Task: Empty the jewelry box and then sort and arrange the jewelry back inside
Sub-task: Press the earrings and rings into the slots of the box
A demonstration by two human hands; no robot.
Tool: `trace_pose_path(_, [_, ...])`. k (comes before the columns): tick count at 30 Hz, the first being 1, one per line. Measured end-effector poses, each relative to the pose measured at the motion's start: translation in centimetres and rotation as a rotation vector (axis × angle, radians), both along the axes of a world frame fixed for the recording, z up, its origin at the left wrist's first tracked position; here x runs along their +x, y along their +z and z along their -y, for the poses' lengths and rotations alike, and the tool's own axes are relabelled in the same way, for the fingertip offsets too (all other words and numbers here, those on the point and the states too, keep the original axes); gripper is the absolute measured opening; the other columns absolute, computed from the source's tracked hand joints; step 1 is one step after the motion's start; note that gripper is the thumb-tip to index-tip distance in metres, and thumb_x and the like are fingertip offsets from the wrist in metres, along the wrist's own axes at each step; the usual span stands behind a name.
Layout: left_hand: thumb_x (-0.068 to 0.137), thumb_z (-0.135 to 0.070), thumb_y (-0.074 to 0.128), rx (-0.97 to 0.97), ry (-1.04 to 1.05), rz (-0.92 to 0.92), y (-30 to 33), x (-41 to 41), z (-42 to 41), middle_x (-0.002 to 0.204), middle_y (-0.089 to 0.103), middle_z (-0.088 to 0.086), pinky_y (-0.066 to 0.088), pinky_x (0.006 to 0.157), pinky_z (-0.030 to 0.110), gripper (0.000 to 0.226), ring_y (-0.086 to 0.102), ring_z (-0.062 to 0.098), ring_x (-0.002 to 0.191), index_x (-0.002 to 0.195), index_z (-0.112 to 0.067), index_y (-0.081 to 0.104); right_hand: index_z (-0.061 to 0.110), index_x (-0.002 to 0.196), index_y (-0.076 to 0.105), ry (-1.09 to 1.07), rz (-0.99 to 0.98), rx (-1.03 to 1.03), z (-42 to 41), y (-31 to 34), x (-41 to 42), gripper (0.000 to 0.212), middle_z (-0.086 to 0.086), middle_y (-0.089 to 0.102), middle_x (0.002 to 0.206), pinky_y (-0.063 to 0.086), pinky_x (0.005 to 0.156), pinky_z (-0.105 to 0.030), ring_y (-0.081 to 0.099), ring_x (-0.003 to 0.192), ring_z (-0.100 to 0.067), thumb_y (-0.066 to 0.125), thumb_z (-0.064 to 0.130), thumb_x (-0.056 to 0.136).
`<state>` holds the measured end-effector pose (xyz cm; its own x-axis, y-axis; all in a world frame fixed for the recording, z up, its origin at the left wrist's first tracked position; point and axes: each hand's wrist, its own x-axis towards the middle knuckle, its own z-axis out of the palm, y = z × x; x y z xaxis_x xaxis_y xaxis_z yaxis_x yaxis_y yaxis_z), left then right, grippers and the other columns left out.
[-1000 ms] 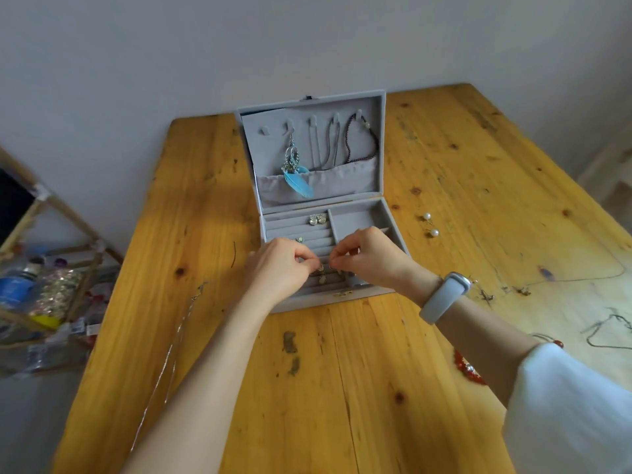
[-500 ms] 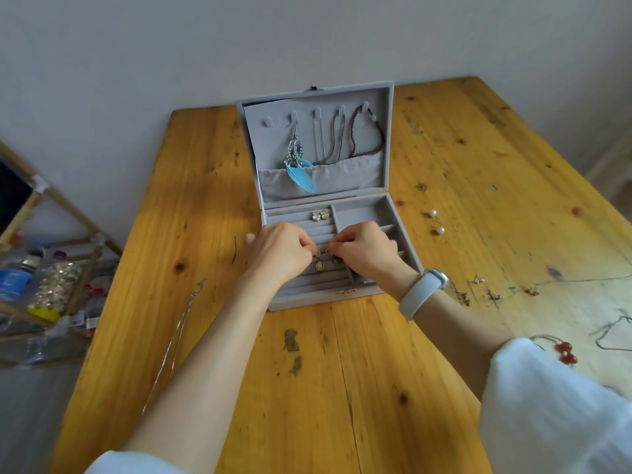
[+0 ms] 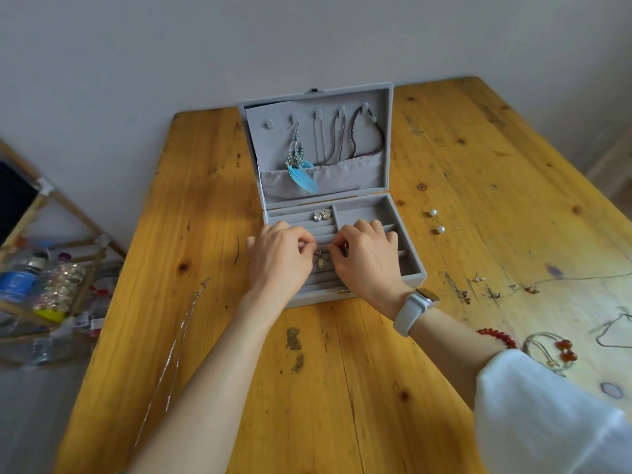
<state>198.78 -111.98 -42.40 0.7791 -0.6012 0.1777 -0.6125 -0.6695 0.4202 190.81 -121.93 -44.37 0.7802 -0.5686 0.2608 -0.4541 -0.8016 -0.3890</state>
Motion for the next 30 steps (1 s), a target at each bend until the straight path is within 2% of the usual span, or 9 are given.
trace_pose_path(6, [0.085,-0.019,0.059,-0.068,-0.115,0.196,-1.5,-2.0,-1.6,0.104,0.067,-0.006,0.013,0.069,0.028,0.019,0.049,0.020,0.099,0.101,-0.021,0.070,0.011,0.070,0.063,-0.019,0.031,-0.186,-0.4,-0.2,-0.2,0.020,-0.007,0.056,0.068,0.030,0.063,-0.035,0.047,0.067,-0.028,0.053,0.023,0.082])
trace_pose_path(9, [0.084,-0.021,0.055,-0.056,-0.163,0.214,-2.0,-2.2,-2.0,0.107,0.068,-0.009,0.018,0.073,0.029,0.025,0.050,0.019,0.099,0.103,-0.020,0.070,0.012,0.076,0.069,0.028,0.061,-0.140,-0.2,-0.3,-0.9,0.028,-0.005,0.058,0.072,0.031,0.065,-0.035,0.048,0.071,-0.026,0.045,0.024,0.084])
trace_pose_path(12, [0.082,-0.028,0.050,-0.029,-0.197,0.217,-2.0,-2.3,-2.2,0.110,0.067,-0.009,0.016,0.075,0.026,0.032,0.052,0.019,0.101,0.106,-0.019,0.069,0.014,0.090,0.071,0.105,0.100,-0.063,0.2,-0.2,-1.9,0.028,-0.005,0.060,0.078,0.033,0.066,-0.036,0.050,0.077,-0.027,0.045,0.019,0.082])
trace_pose_path(15, [0.081,-0.030,0.051,-0.017,-0.228,0.229,-2.1,-2.3,-2.2,0.112,0.067,-0.008,0.021,0.078,0.028,0.033,0.053,0.018,0.101,0.107,-0.019,0.069,0.016,0.101,0.070,0.184,0.108,-0.057,0.6,-0.2,-2.8,0.034,-0.005,0.059,0.082,0.033,0.066,-0.035,0.051,0.080,-0.027,0.044,0.015,0.079])
trace_pose_path(19, [0.081,-0.030,0.052,-0.028,-0.243,0.234,-2.3,-2.3,-2.3,0.111,0.067,-0.007,0.026,0.081,0.031,0.033,0.055,0.017,0.102,0.107,-0.018,0.069,0.018,0.098,0.071,0.260,0.070,-0.110,0.8,-0.4,-3.5,0.042,-0.003,0.059,0.084,0.037,0.067,-0.036,0.052,0.081,-0.026,0.034,0.022,0.078])
trace_pose_path(25, [0.083,-0.029,0.049,-0.017,-0.262,0.236,-2.5,-2.3,-2.2,0.115,0.066,-0.005,0.034,0.084,0.036,0.034,0.055,0.018,0.106,0.109,-0.017,0.068,0.017,0.098,0.071,0.286,0.045,-0.155,0.9,-0.5,-3.7,0.041,-0.004,0.060,0.085,0.042,0.067,-0.038,0.055,0.083,-0.028,0.034,0.021,0.079])
trace_pose_path(30, [0.086,-0.033,0.036,-0.028,-0.274,0.251,-2.7,-2.5,-2.5,0.115,0.066,-0.003,0.032,0.082,0.032,0.043,0.056,0.017,0.106,0.110,-0.017,0.067,0.017,0.099,0.070,0.289,0.038,-0.195,1.0,-0.4,-4.0,0.040,-0.003,0.063,0.087,0.043,0.070,-0.037,0.056,0.087,-0.027,0.035,0.021,0.081])
